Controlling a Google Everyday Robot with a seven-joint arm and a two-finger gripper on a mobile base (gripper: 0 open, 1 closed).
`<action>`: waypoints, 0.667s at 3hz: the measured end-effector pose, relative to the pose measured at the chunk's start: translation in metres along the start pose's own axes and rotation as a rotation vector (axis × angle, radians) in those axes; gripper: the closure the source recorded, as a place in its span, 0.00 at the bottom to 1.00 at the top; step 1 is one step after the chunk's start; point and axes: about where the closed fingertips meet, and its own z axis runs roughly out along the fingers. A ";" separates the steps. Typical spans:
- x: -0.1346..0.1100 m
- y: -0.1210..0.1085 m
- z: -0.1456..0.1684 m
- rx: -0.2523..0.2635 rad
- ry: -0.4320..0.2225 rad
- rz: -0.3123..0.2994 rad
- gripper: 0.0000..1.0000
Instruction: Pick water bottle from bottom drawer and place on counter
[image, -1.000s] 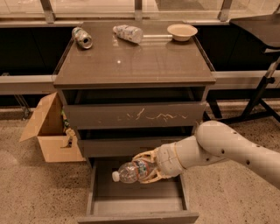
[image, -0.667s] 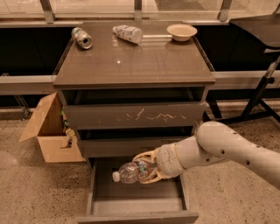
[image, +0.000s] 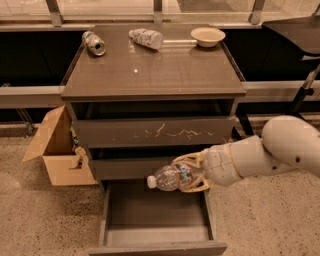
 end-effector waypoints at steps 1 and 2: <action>-0.009 -0.030 -0.055 -0.008 0.093 -0.014 1.00; -0.018 -0.069 -0.103 -0.006 0.184 -0.037 1.00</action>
Offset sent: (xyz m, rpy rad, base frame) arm 0.0544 -0.0767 0.1734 -0.2652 -0.1151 -0.1145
